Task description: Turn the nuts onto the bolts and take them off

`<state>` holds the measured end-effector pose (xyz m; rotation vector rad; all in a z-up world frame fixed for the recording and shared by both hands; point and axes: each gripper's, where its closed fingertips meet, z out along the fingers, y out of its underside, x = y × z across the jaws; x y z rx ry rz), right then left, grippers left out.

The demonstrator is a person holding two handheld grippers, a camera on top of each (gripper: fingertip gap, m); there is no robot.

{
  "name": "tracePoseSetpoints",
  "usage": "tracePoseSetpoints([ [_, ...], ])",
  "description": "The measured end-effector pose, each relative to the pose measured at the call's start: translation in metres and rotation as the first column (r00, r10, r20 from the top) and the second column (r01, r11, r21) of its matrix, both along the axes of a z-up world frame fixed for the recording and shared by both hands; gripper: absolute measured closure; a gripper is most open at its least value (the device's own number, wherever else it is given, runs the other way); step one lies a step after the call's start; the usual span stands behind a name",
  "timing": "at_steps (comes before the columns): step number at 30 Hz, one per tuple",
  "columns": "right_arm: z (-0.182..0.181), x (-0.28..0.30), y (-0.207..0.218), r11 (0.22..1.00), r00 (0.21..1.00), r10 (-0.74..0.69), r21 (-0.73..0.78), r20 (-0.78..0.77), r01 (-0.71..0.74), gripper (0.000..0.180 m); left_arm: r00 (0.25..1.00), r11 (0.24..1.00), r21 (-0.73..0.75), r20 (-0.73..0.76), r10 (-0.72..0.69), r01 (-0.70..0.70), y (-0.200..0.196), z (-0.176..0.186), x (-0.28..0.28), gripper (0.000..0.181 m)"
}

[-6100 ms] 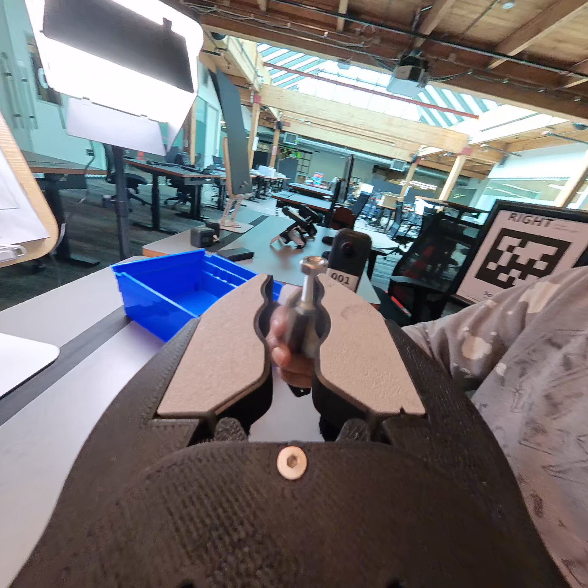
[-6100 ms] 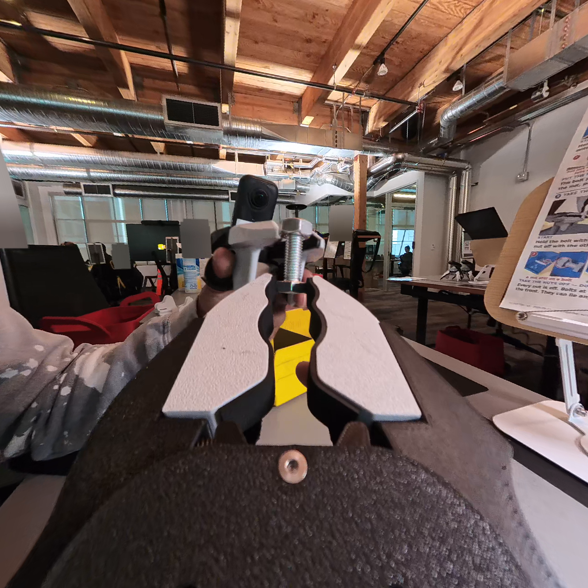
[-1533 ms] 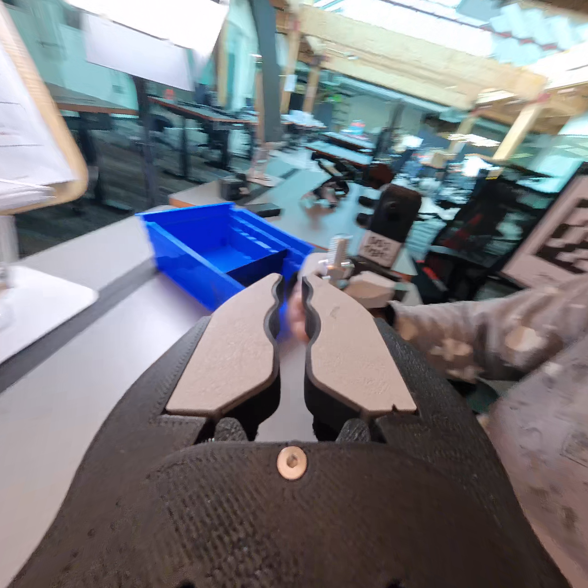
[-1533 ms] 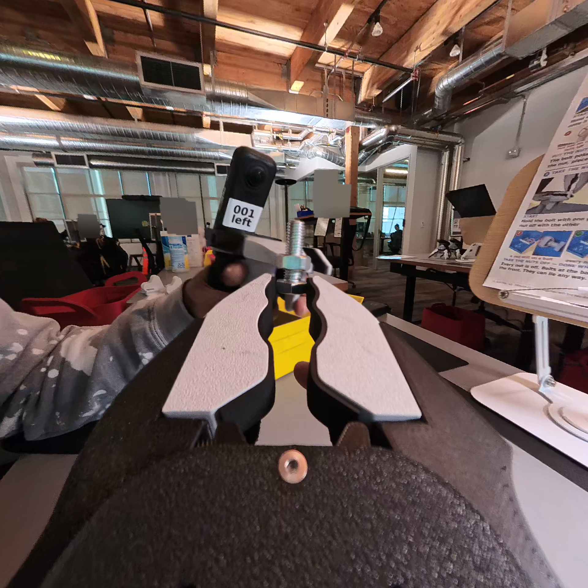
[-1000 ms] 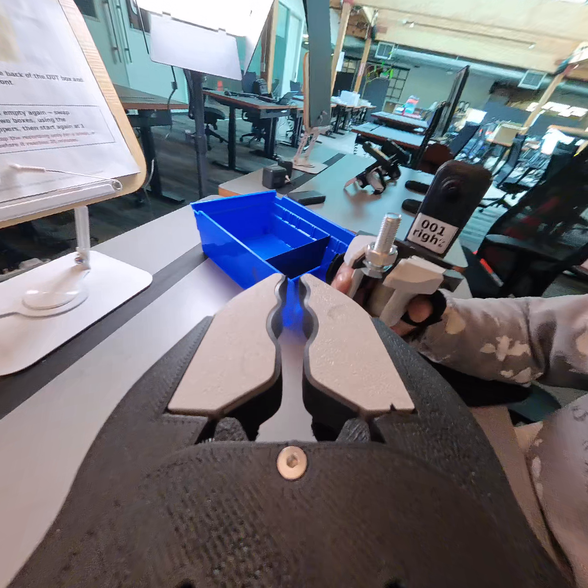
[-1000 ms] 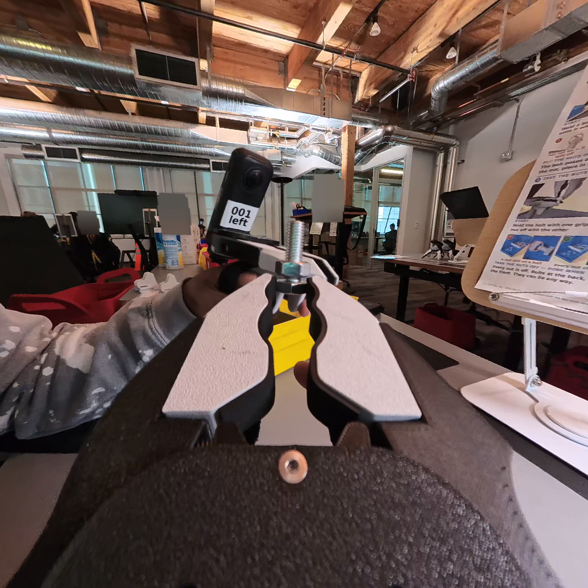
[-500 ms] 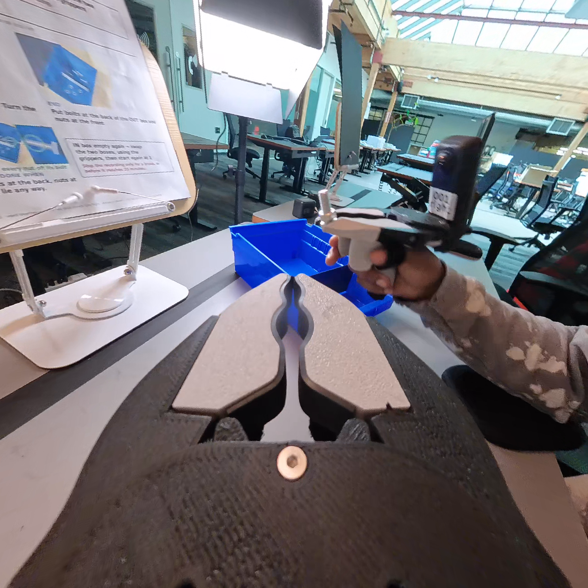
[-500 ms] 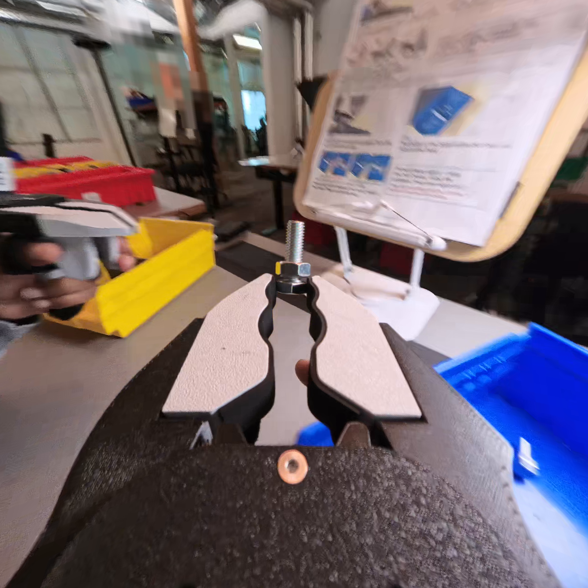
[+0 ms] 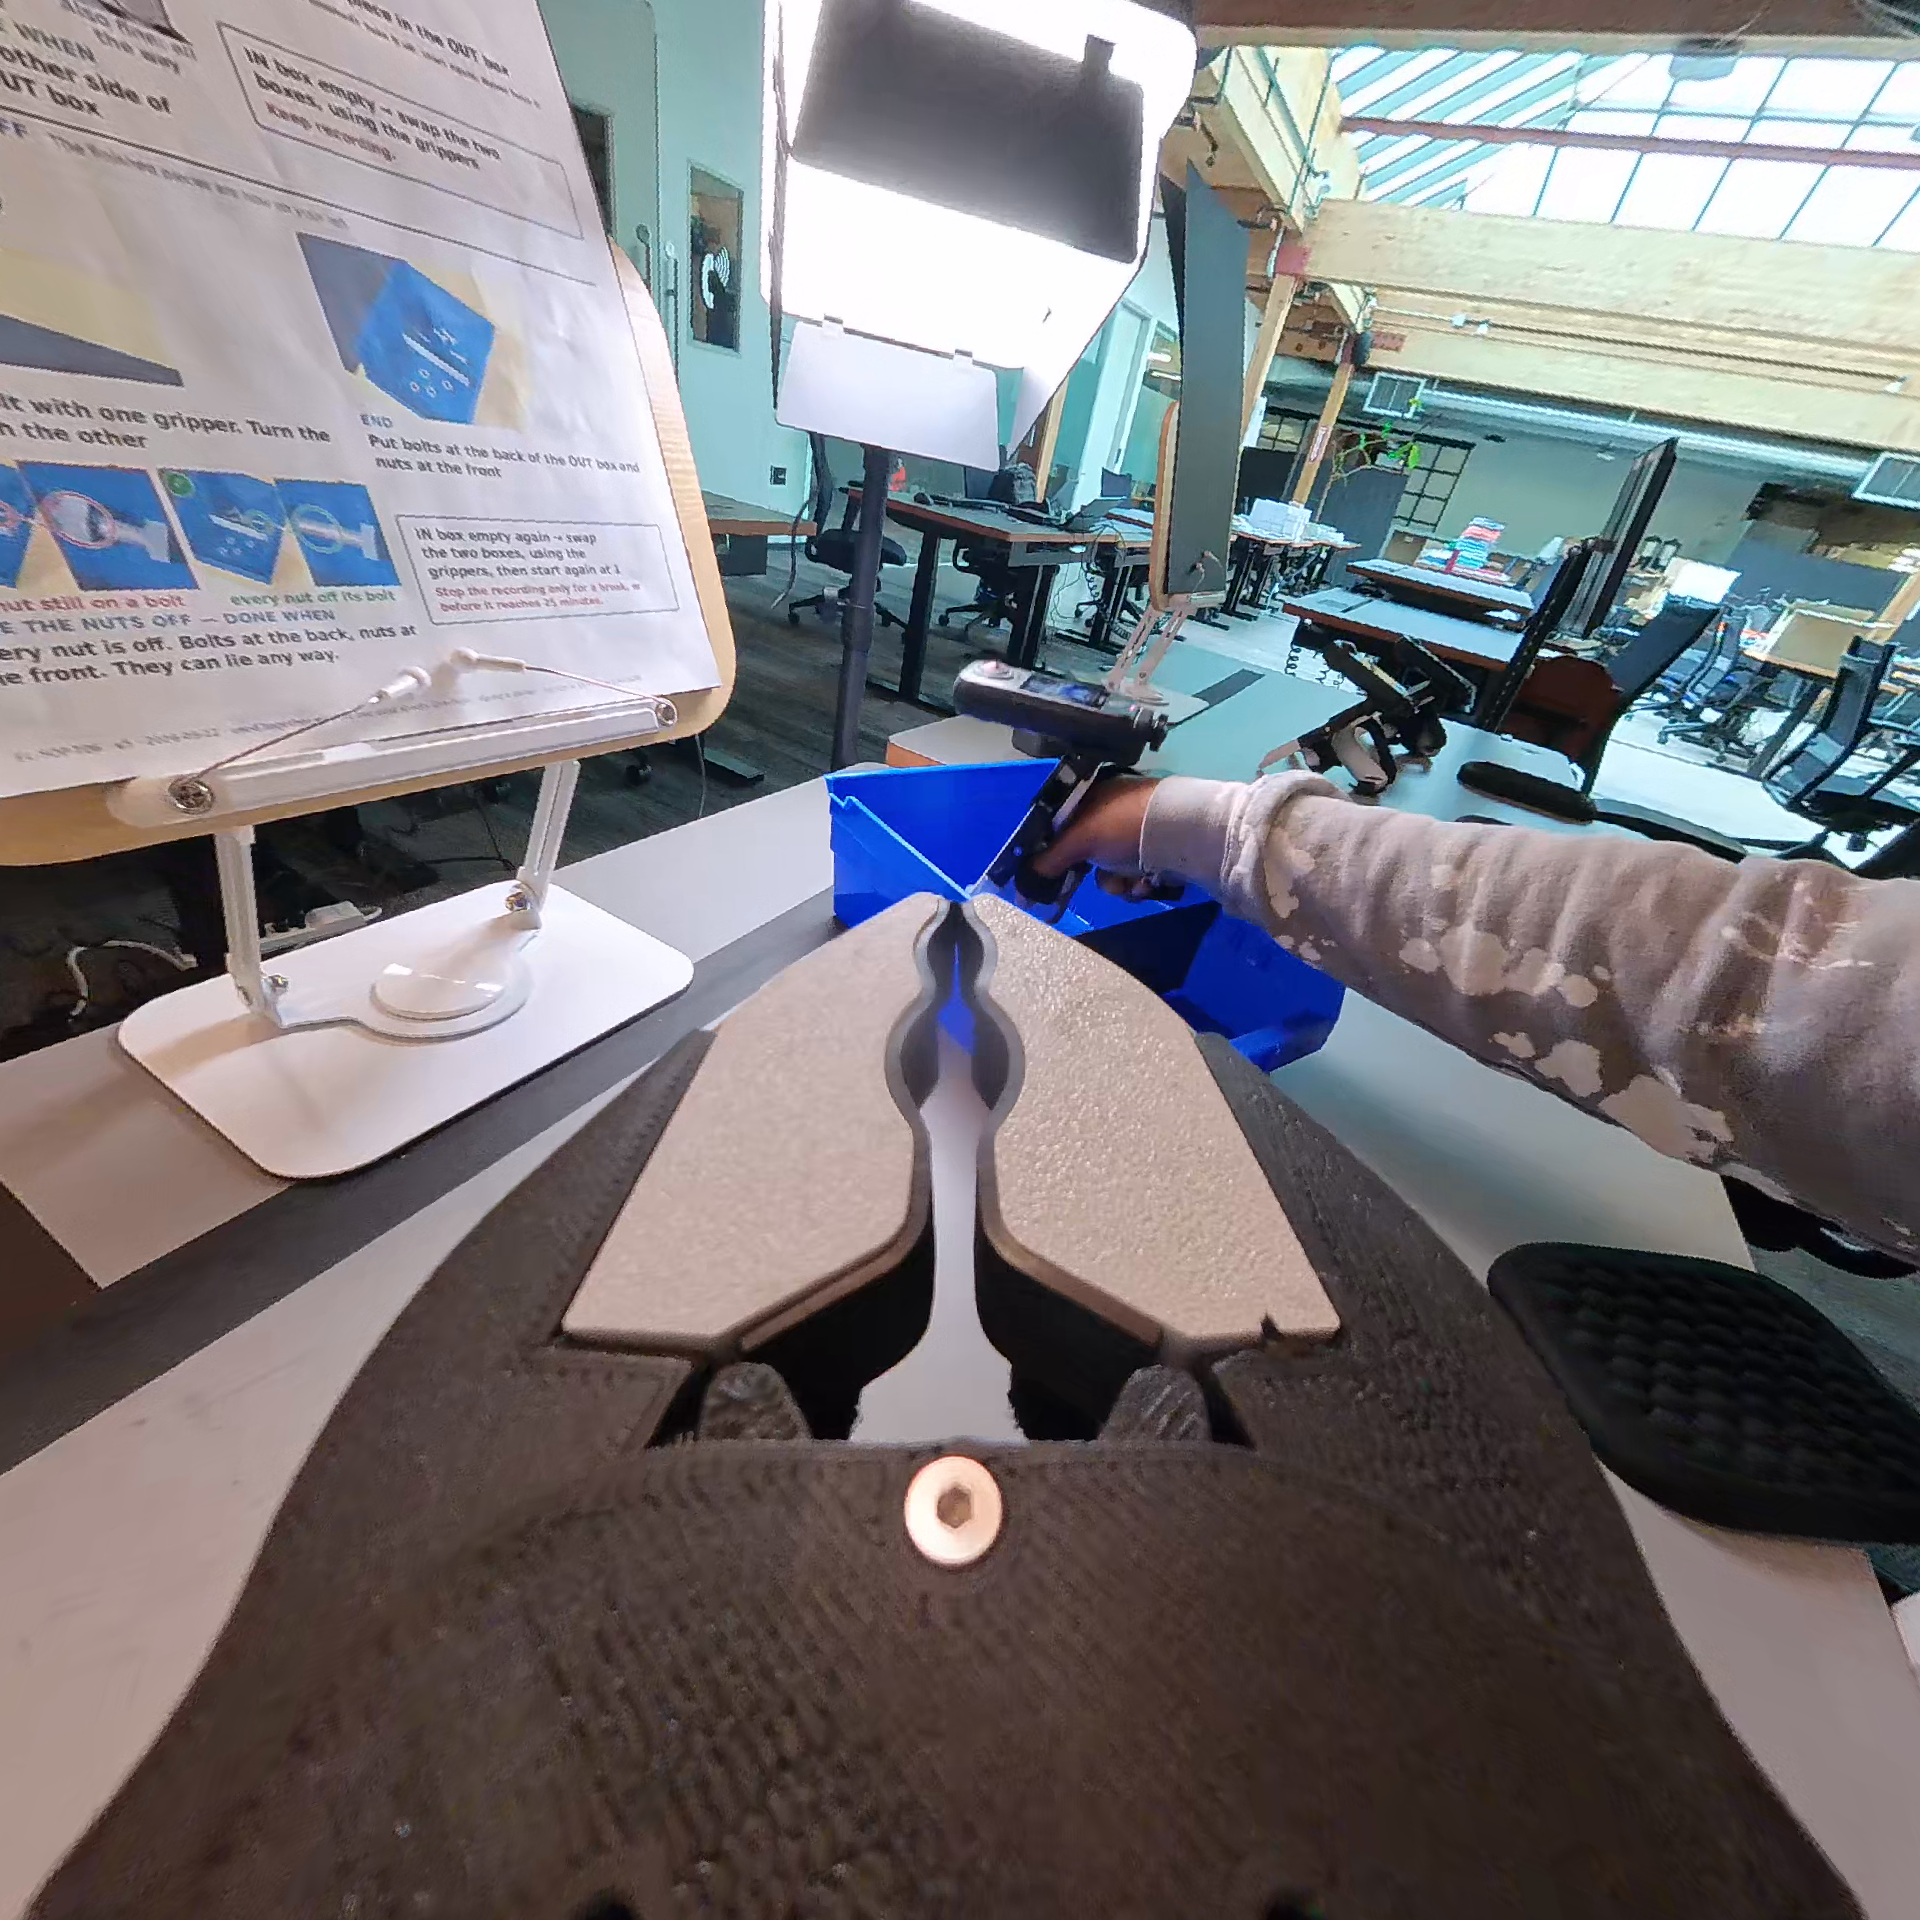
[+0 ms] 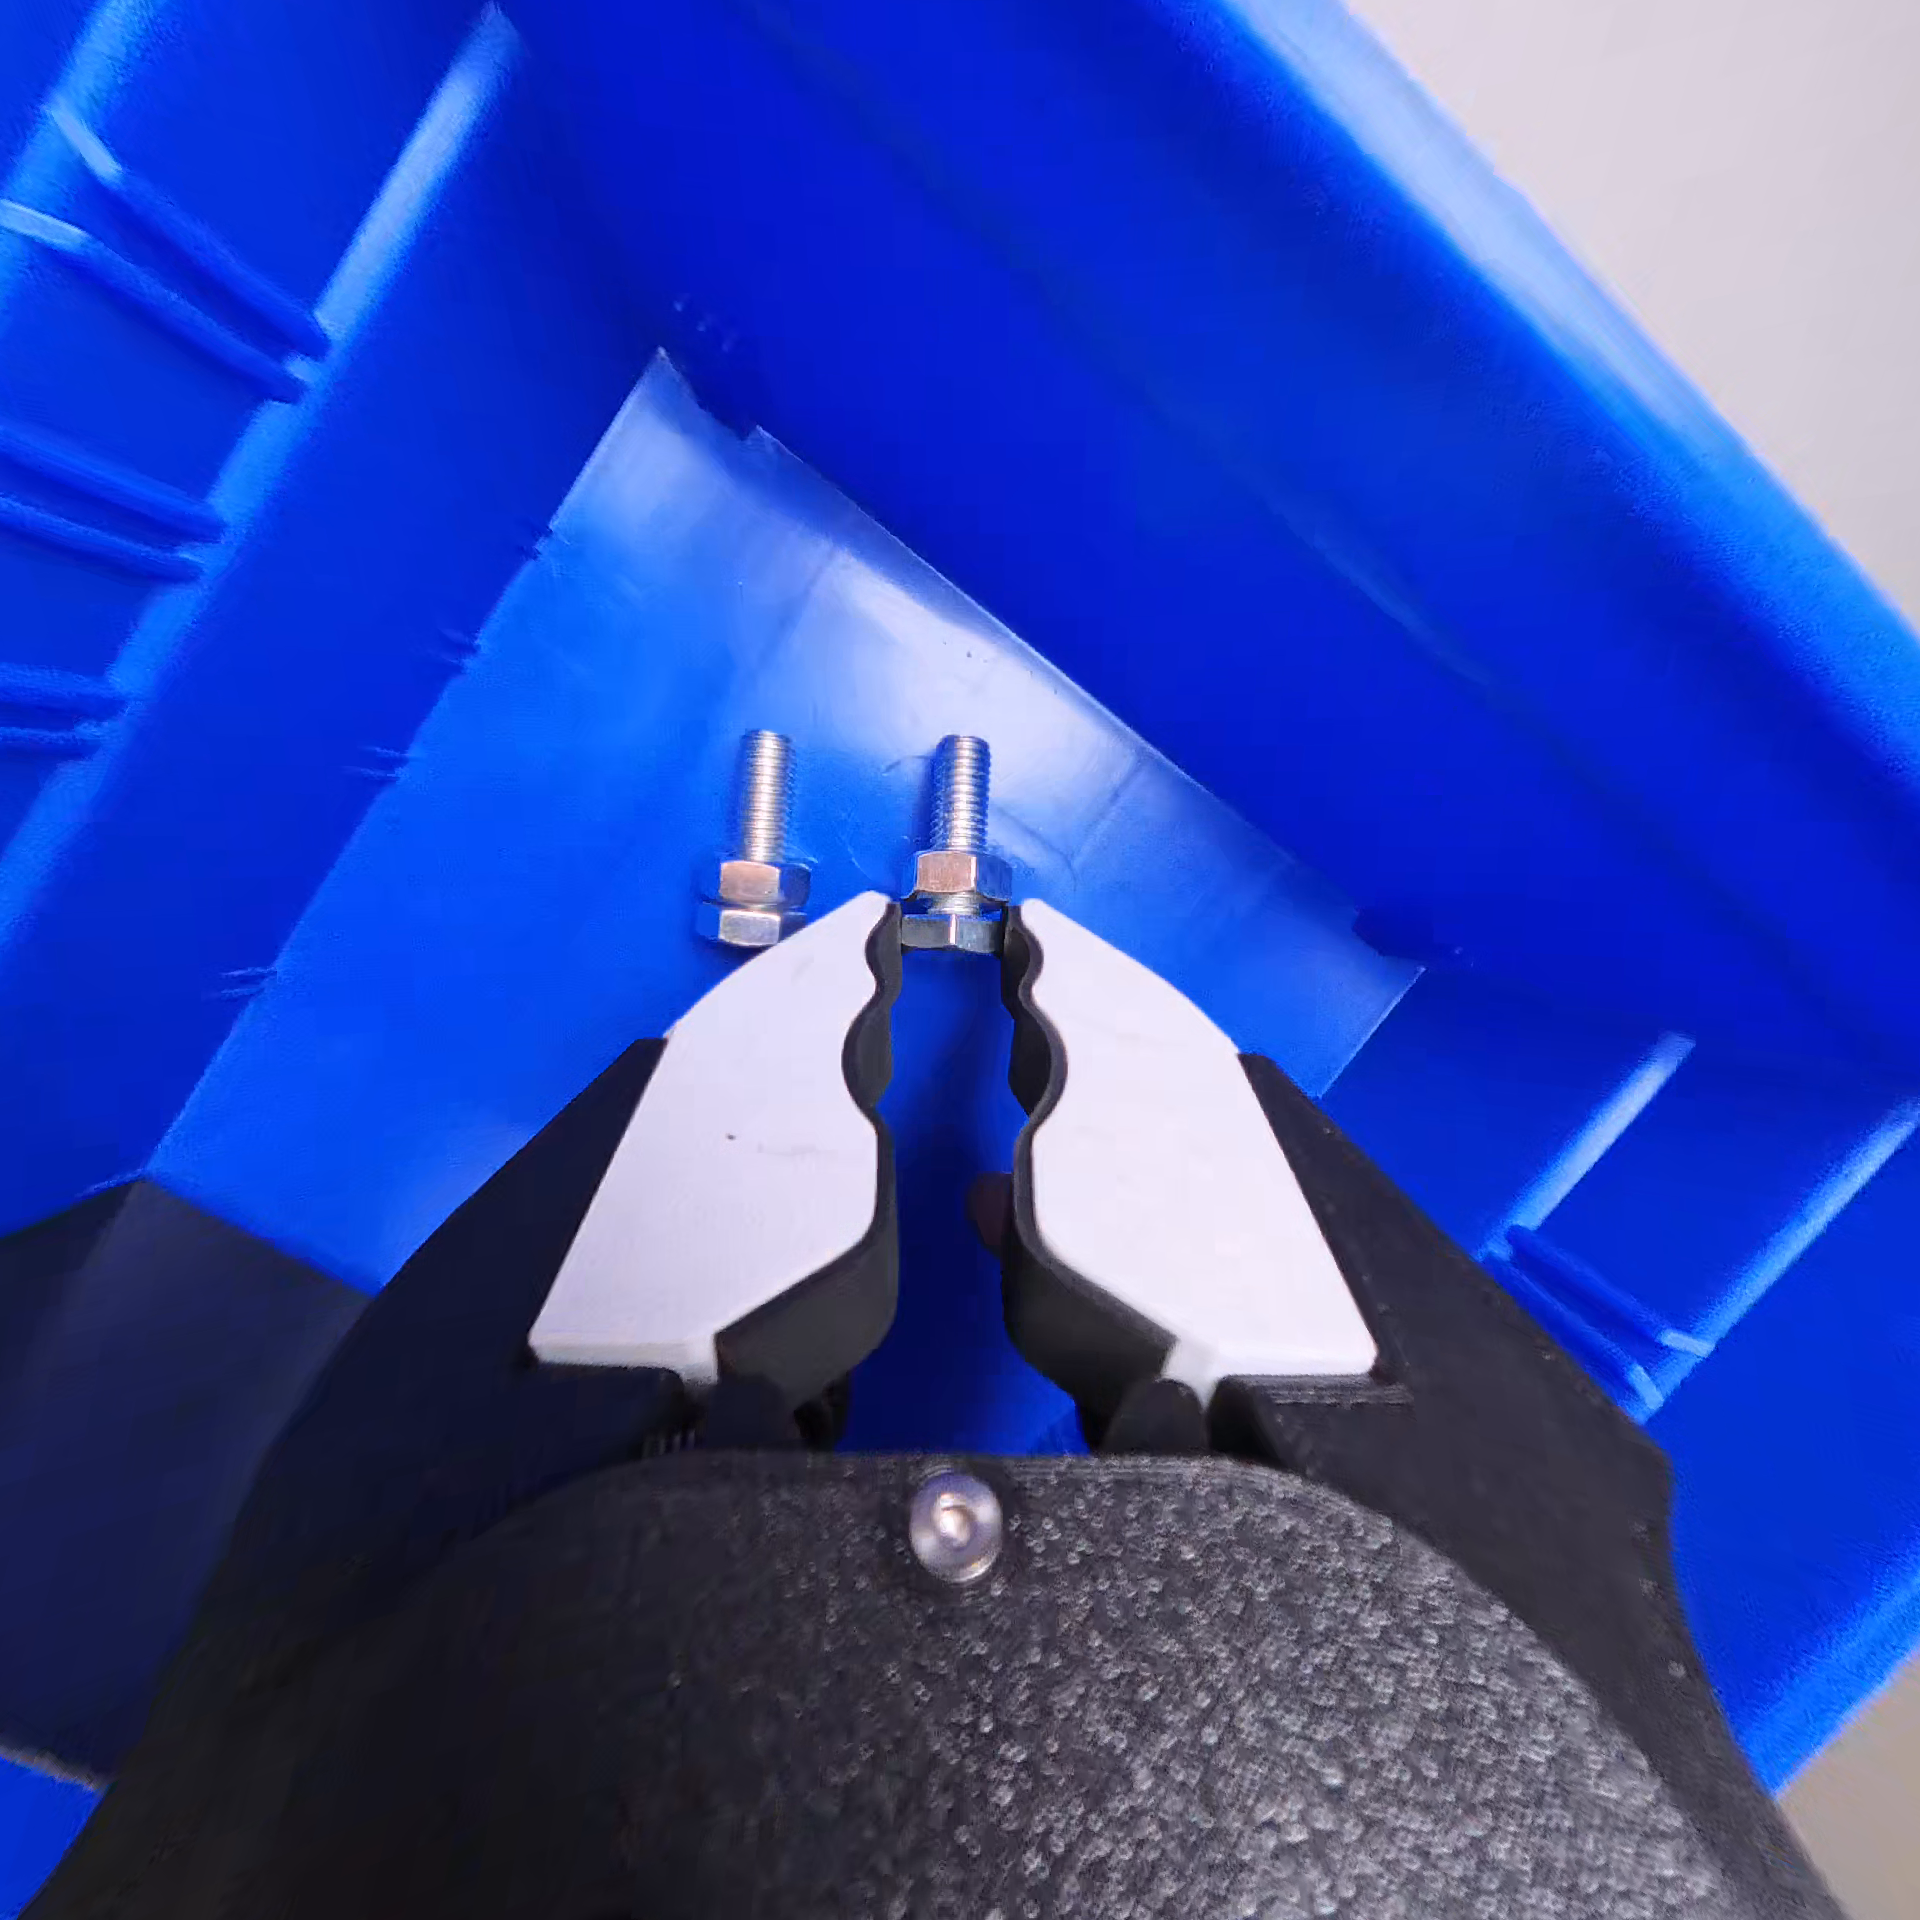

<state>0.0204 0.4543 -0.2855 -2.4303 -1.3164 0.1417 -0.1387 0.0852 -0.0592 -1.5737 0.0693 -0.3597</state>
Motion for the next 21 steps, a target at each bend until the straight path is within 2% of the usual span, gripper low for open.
tracePoseSetpoints([
  [2, -0.007, 0.003, 0.000, 1.000, 0.999, -0.014, -0.008, 0.051, 0.014, 0.162, 1.000, 1.000, 0.004, 0.016, 0.001, -0.001, -0.002, 0.002, -0.004, 0.181],
  [6, 0.003, 0.002, 0.002, 0.999, 1.000, -0.022, 0.031, 0.020, 0.022, 0.156, 0.999, 1.000, 0.006, 0.035, 0.007, -0.007, -0.004, 0.003, -0.009, 0.181],
  [8, 0.027, -0.005, -0.002, 0.996, 0.998, 0.017, 0.089, -0.061, -0.012, 0.149, 0.999, 1.000, 0.006, 0.036, 0.008, -0.008, -0.004, 0.004, -0.010, 0.181],
  [10, 0.067, -0.023, -0.017, 0.984, 0.967, 0.105, 0.162, -0.231, -0.069, 0.145, 0.999, 1.000, -0.003, 0.035, 0.008, -0.008, -0.004, 0.002, -0.011, 0.181],
  [11, 0.091, -0.030, -0.029, 0.972, 0.934, 0.160, 0.216, -0.318, -0.093, 0.143, 0.999, 1.000, -0.012, 0.035, 0.009, -0.009, -0.003, 0.000, -0.011, 0.181],
  [13, 0.141, -0.044, -0.072, 0.932, 0.813, 0.314, 0.321, -0.491, -0.166, 0.141, 0.999, 1.000, -0.027, 0.030, 0.013, -0.012, -0.001, -0.004, -0.011, 0.181],
  [16, 0.189, -0.042, -0.145, 0.865, 0.632, 0.477, 0.454, -0.611, -0.214, 0.143, 1.000, 0.999, -0.039, 0.002, 0.018, -0.018, 0.000, -0.007, -0.012, 0.176],
  [18, 0.196, -0.035, -0.193, 0.840, 0.533, 0.531, 0.493, -0.659, -0.227, 0.158, 0.998, 0.997, -0.042, -0.038, 0.056, -0.058, -0.002, -0.007, -0.018, 0.169],
  [20, 0.186, -0.027, -0.236, 0.824, 0.453, 0.564, 0.509, -0.690, -0.250, 0.180, 0.990, 0.993, -0.039, -0.082, 0.112, -0.115, -0.008, -0.004, -0.031, 0.164],
  [21, 0.175, -0.023, -0.257, 0.814, 0.426, 0.581, 0.507, -0.694, -0.284, 0.180, 0.985, 0.988, -0.035, -0.094, 0.146, -0.149, -0.012, -0.002, -0.041, 0.163],
])
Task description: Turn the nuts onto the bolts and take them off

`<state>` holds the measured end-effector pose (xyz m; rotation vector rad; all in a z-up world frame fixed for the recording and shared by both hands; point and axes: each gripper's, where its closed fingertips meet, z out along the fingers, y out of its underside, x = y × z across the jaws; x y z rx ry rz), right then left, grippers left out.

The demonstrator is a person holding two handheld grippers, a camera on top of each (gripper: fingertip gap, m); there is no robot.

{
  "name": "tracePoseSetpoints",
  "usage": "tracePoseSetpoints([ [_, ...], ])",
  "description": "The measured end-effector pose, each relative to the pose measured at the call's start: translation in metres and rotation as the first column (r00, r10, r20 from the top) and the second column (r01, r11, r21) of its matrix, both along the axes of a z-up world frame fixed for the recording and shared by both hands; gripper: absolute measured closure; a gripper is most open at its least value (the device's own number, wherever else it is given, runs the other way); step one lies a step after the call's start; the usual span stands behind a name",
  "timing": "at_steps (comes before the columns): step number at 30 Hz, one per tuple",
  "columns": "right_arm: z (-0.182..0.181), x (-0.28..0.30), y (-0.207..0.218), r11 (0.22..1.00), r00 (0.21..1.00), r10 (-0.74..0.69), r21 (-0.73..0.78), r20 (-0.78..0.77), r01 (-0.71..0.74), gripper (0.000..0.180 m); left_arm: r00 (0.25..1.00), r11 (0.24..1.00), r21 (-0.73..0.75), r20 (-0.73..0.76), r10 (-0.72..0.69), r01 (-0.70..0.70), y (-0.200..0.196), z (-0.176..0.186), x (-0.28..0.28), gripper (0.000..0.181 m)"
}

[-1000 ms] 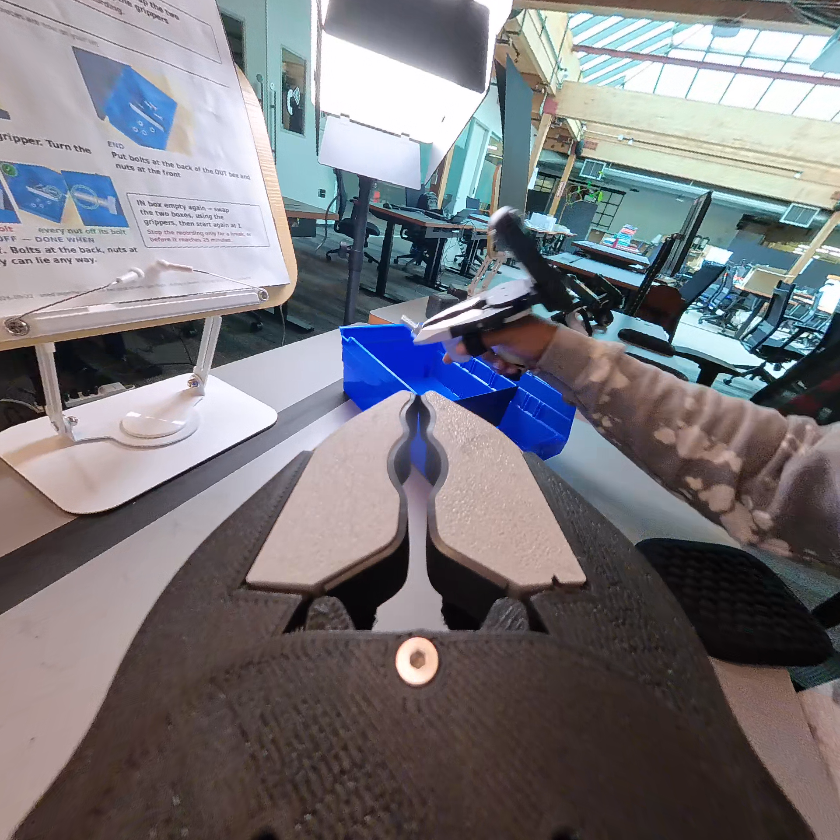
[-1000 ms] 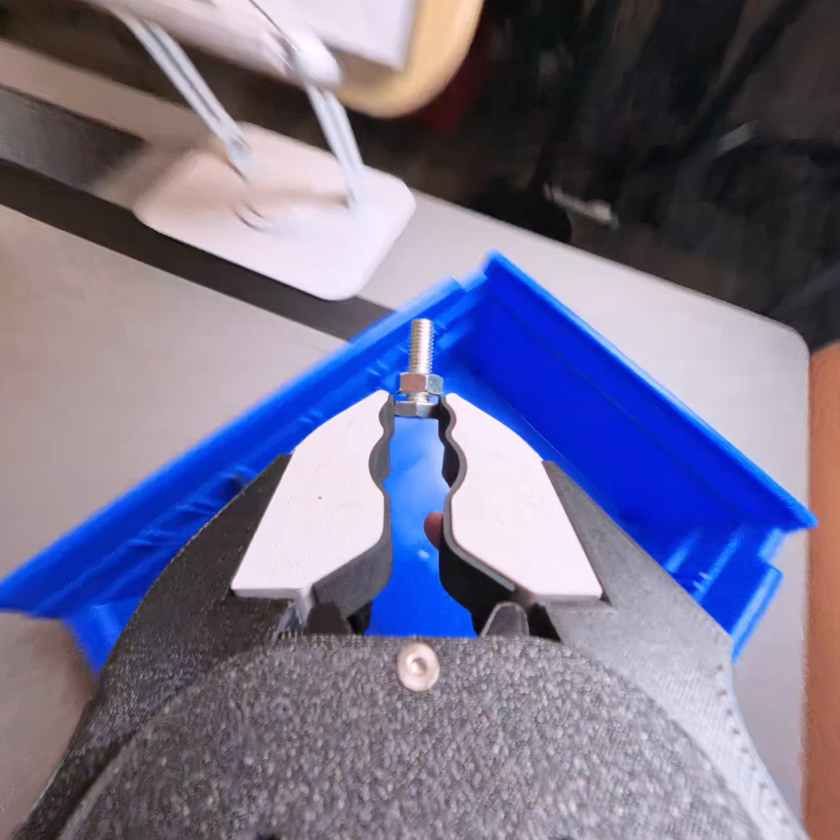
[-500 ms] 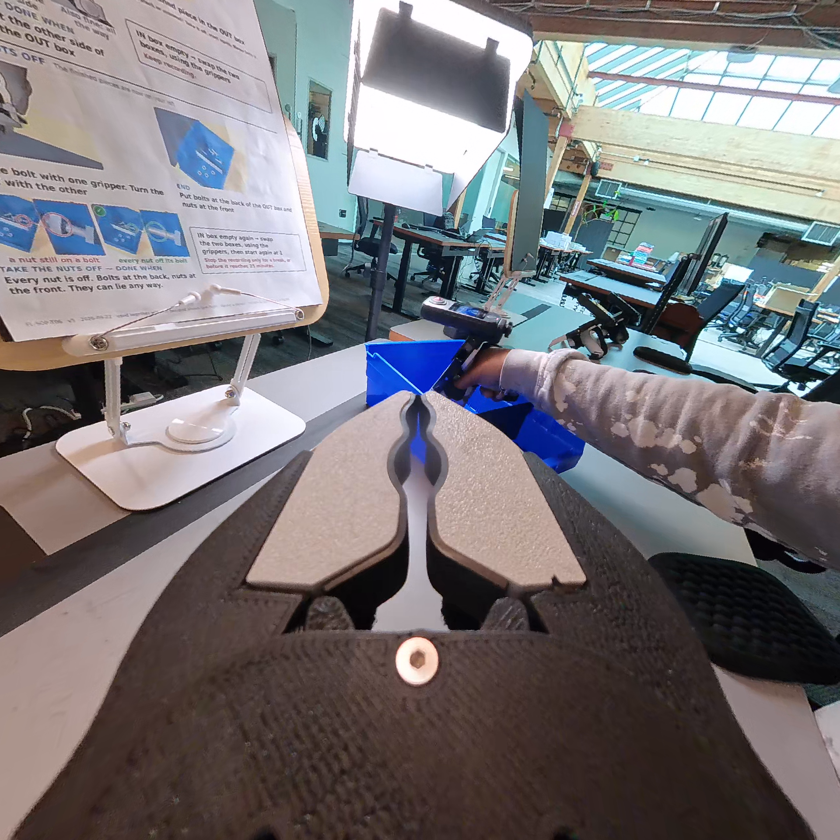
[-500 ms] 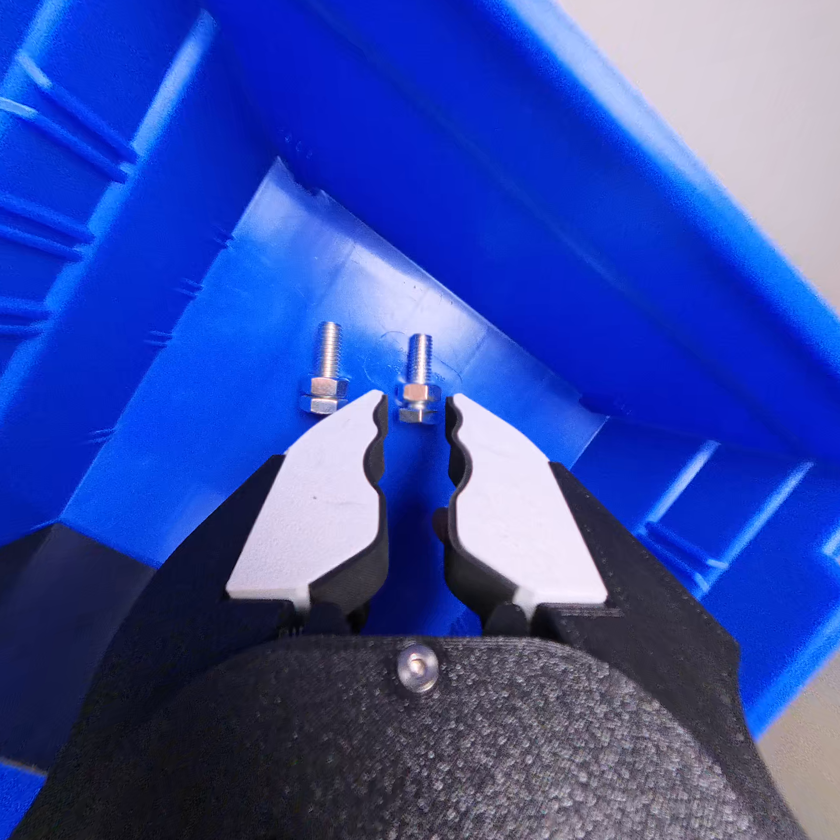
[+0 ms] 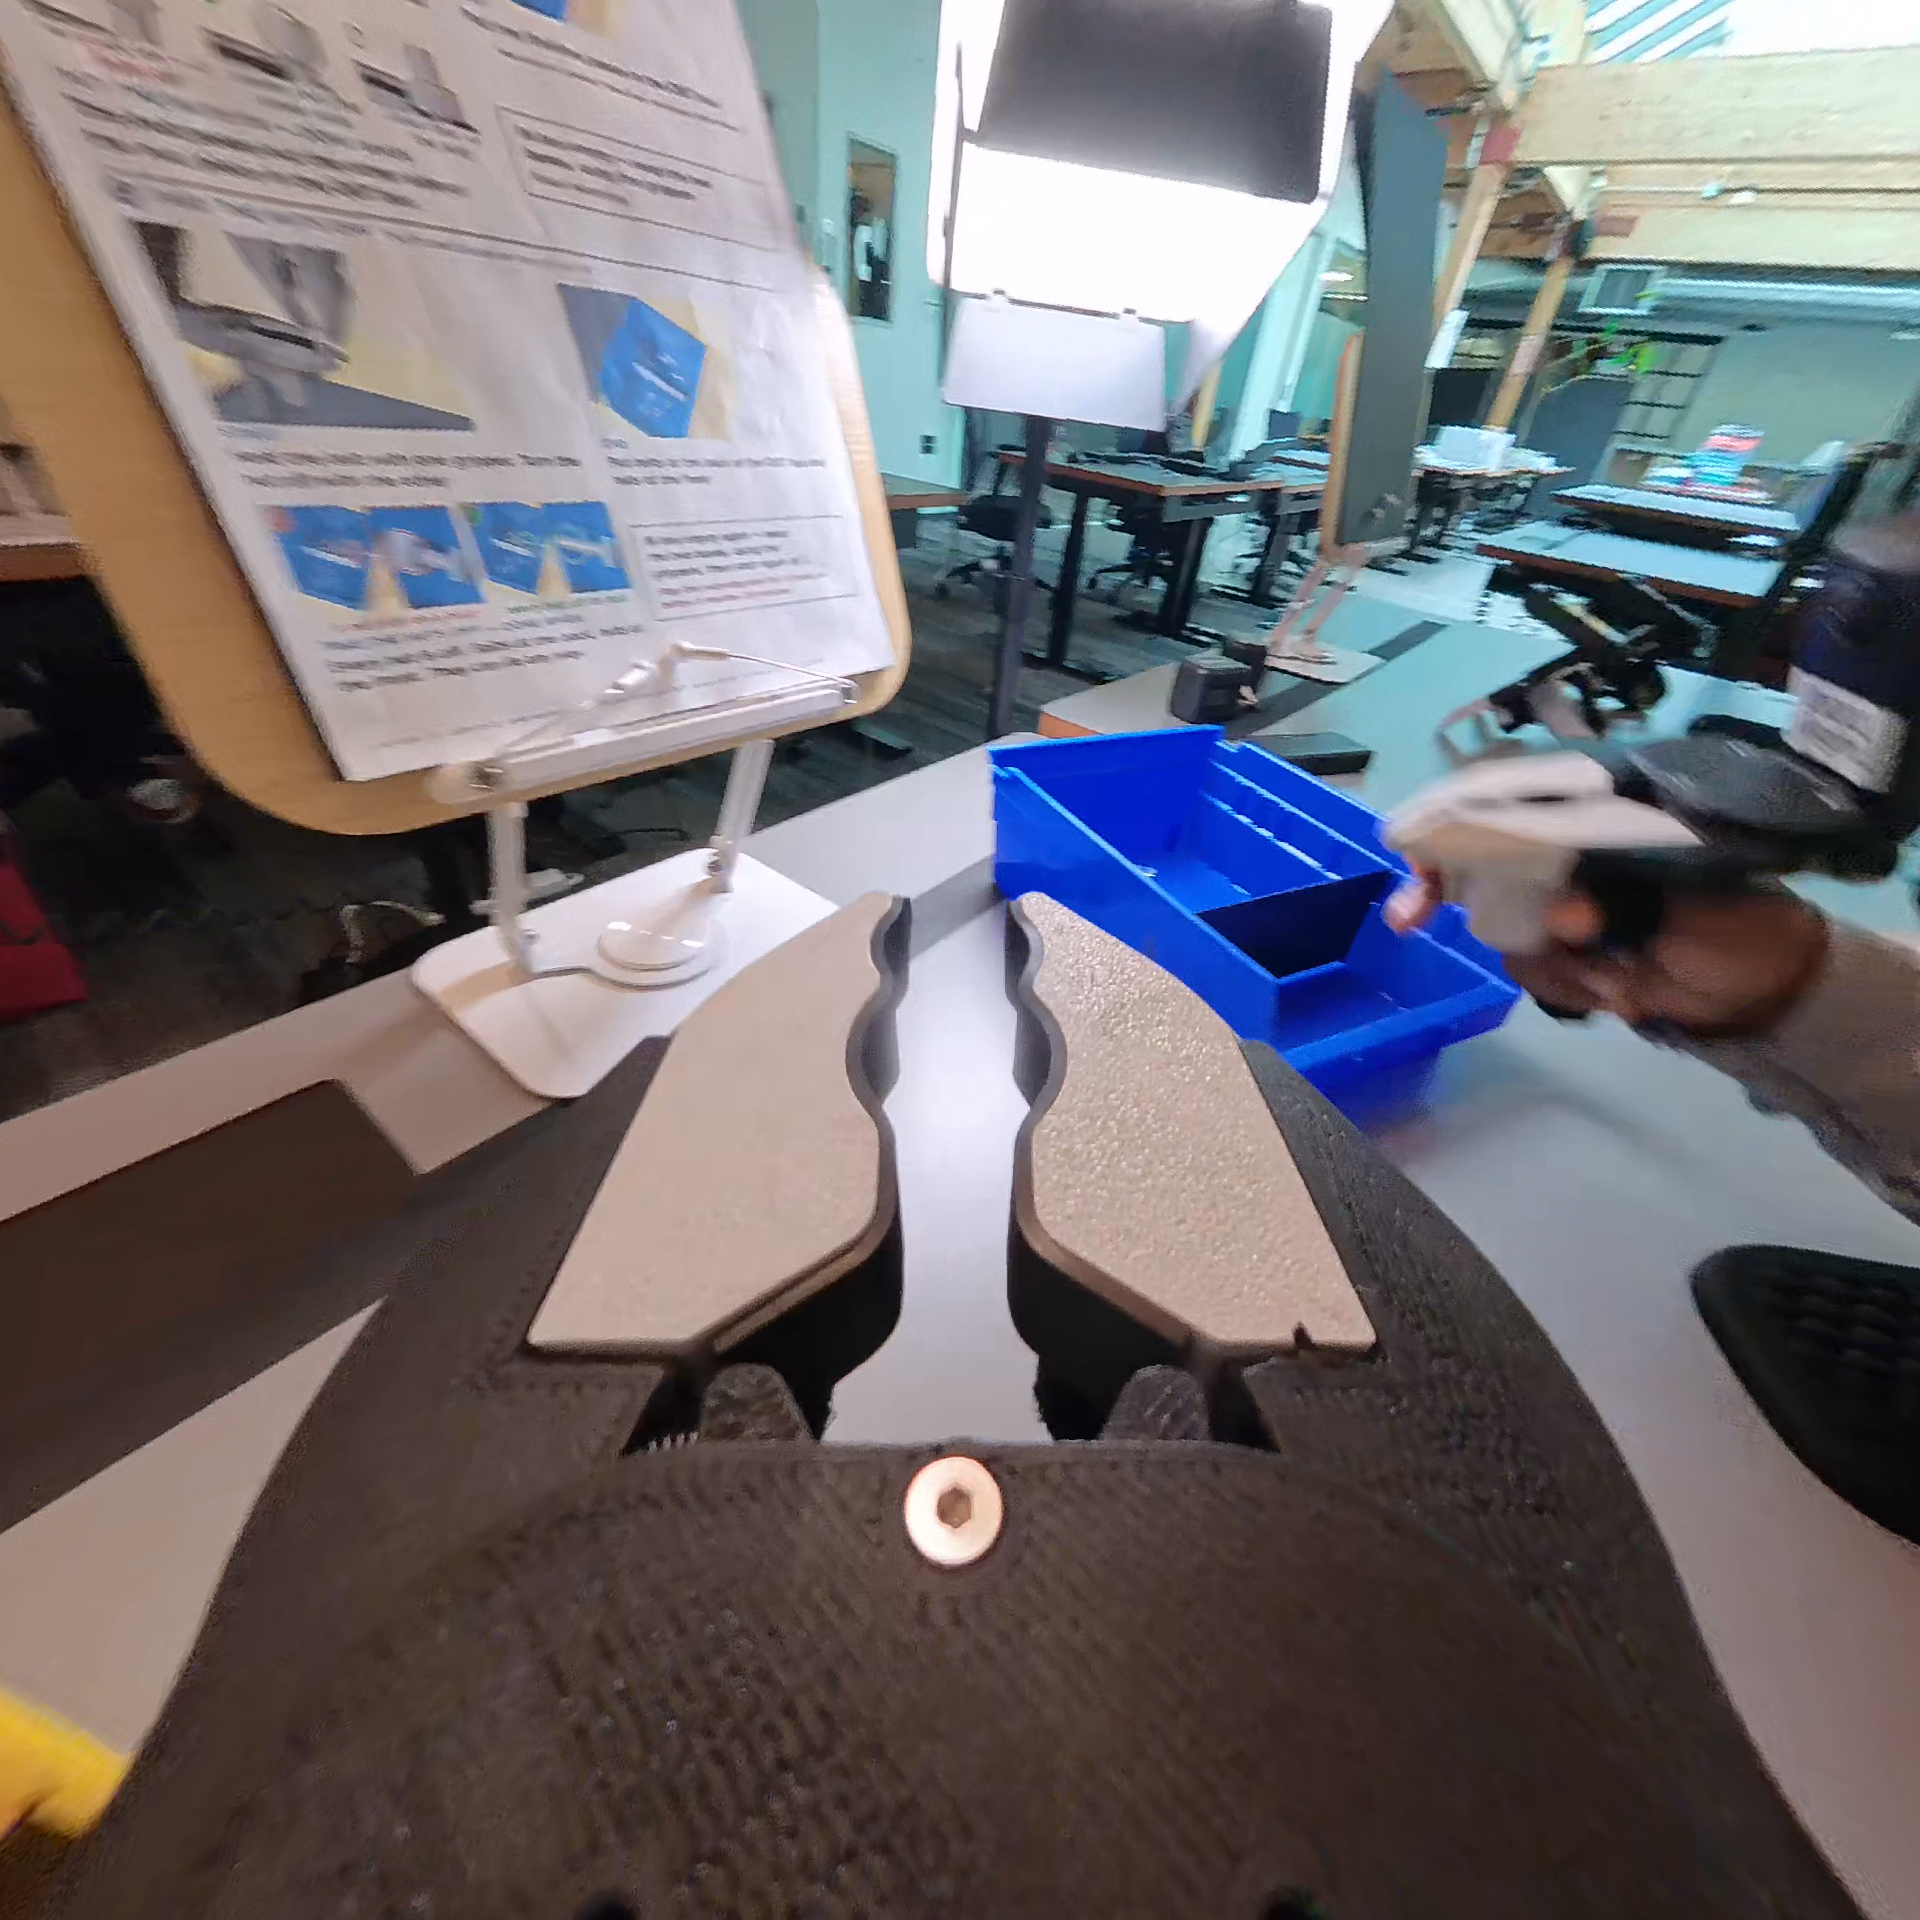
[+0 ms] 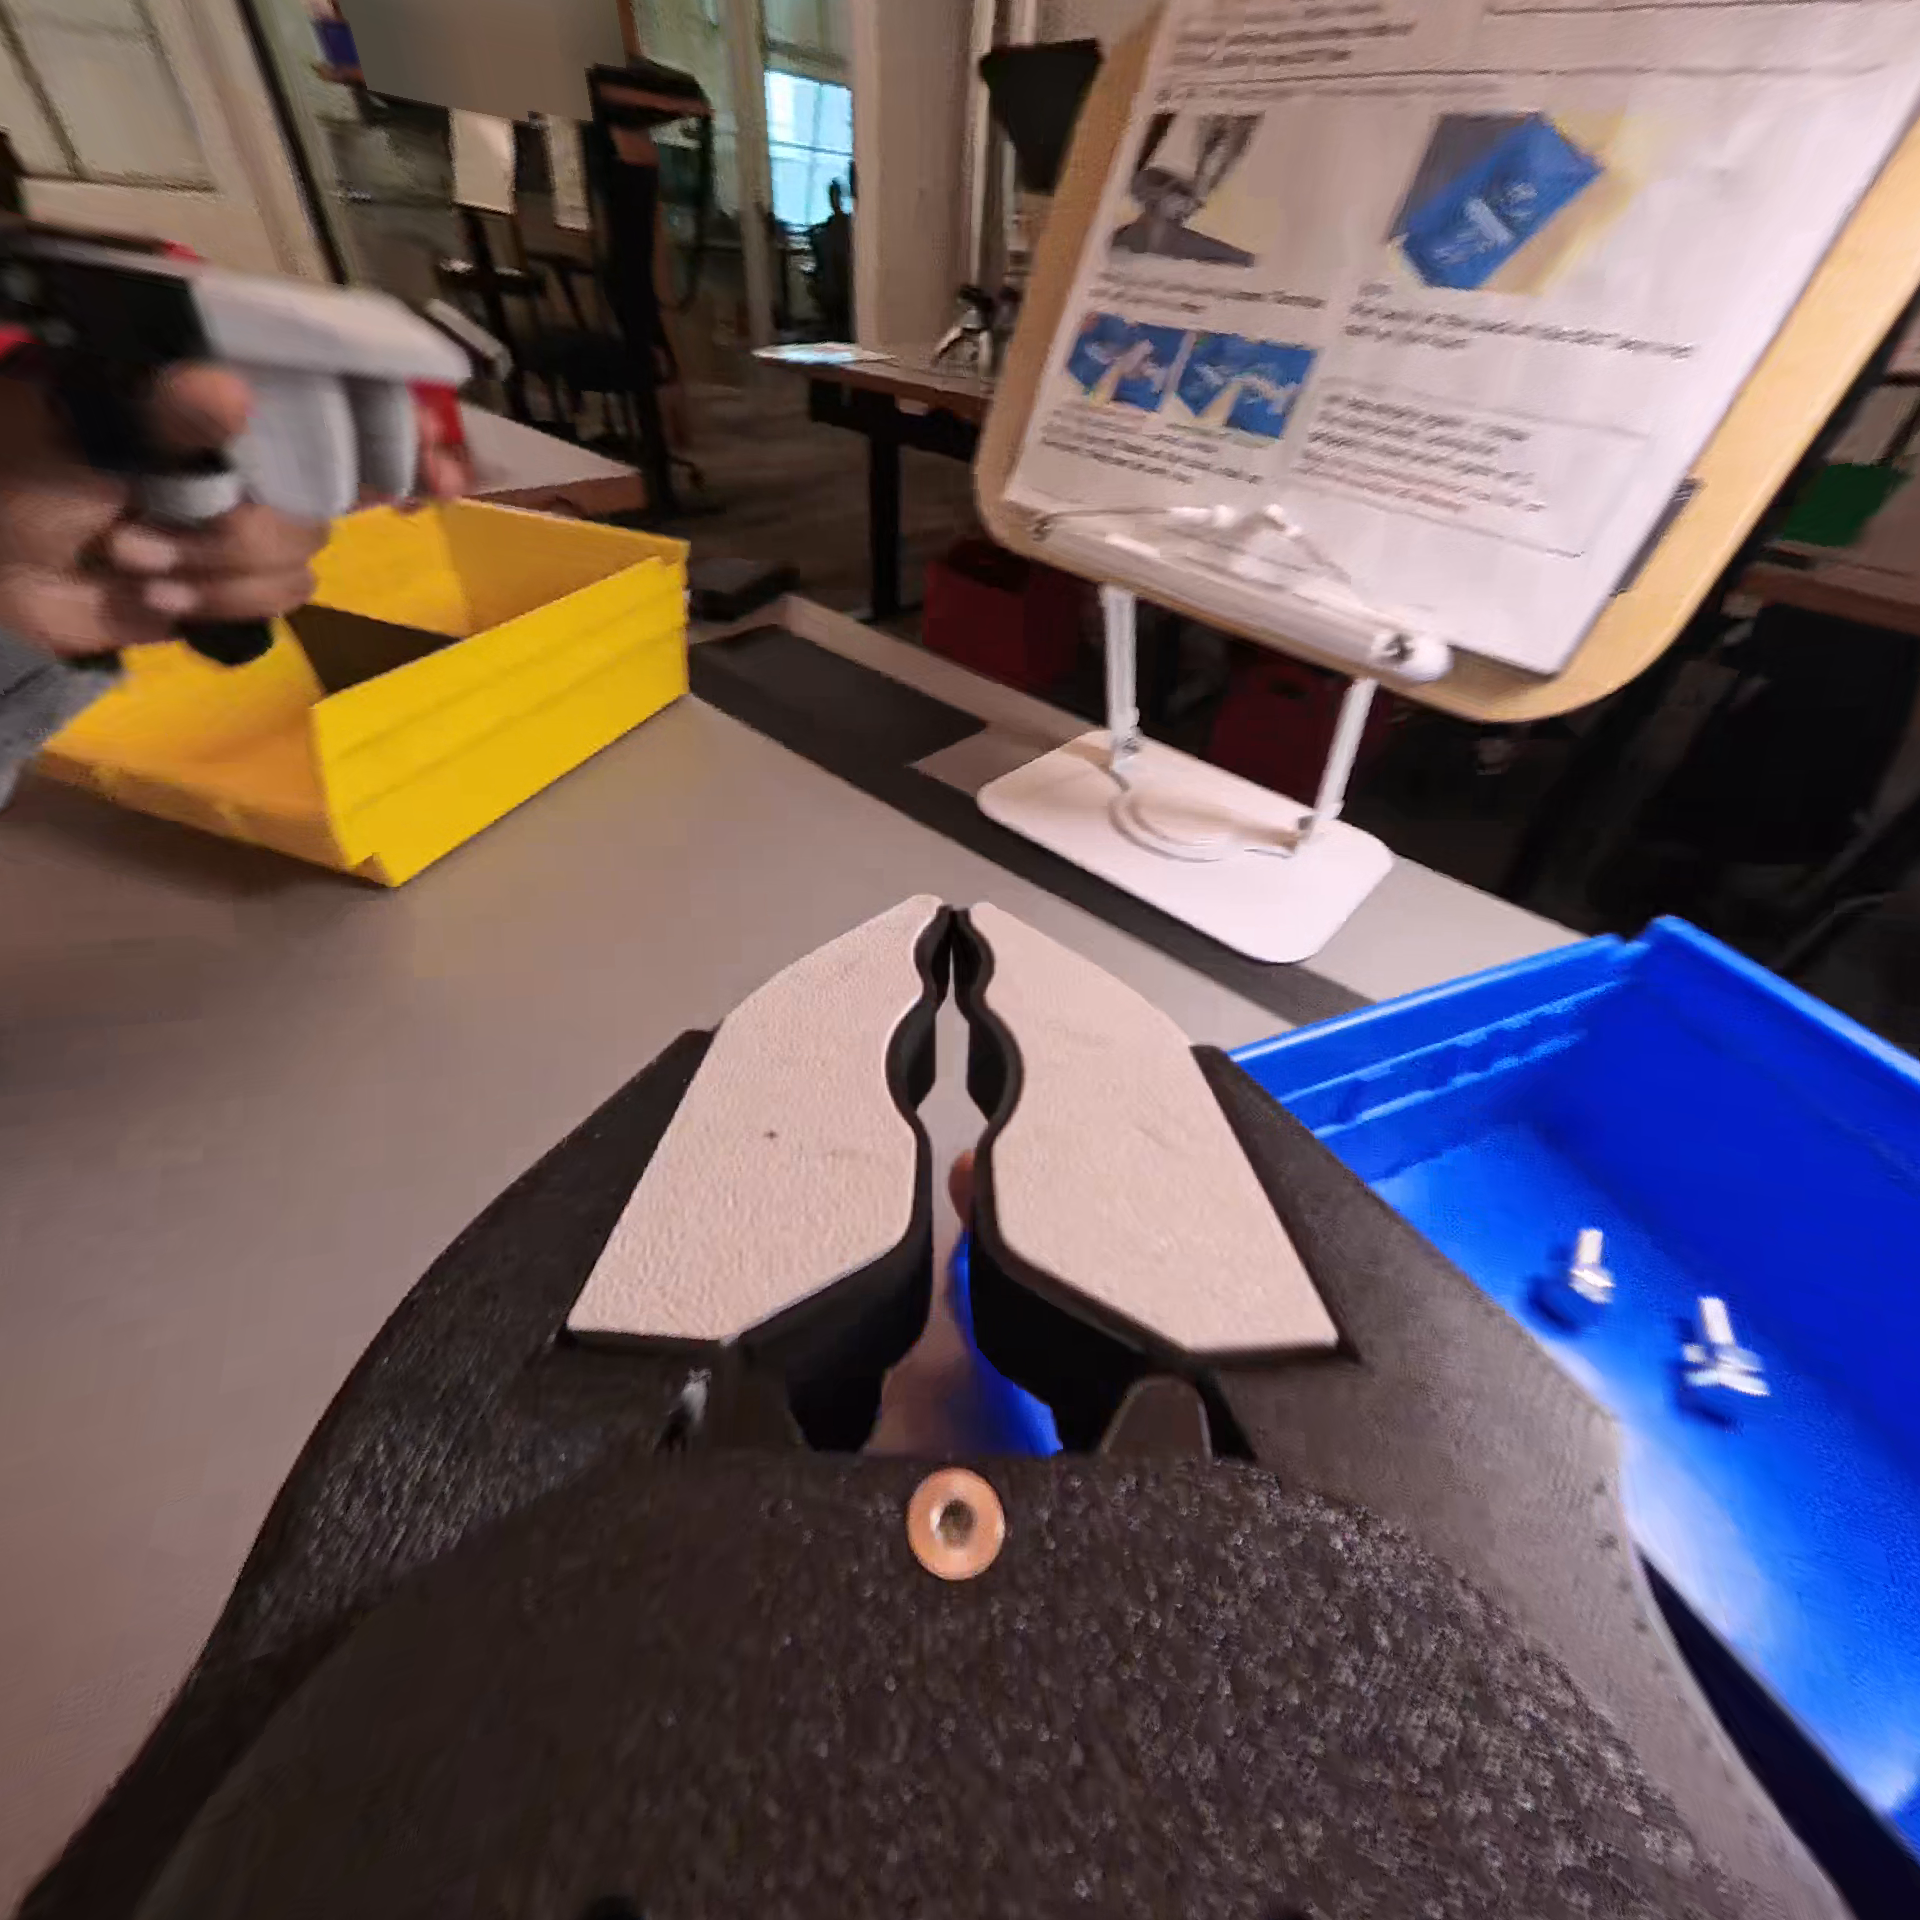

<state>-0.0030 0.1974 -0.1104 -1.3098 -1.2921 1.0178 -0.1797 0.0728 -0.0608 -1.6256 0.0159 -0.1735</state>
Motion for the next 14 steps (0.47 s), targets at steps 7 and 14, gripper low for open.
tracePoseSetpoints([
  [7, -0.076, 0.012, -0.075, 0.981, 0.991, 0.134, -0.144, 0.009, -0.131, 0.149, 0.977, 0.979, -0.016, 0.062, 0.206, -0.205, -0.059, 0.028, -0.104, 0.146],
  [14, -0.091, 0.011, -0.089, 0.960, 0.980, 0.200, -0.195, -0.016, -0.199, 0.153, 0.910, 0.789, -0.470, -0.085, 0.405, -0.395, -0.107, -0.042, -0.230, 0.144],
])
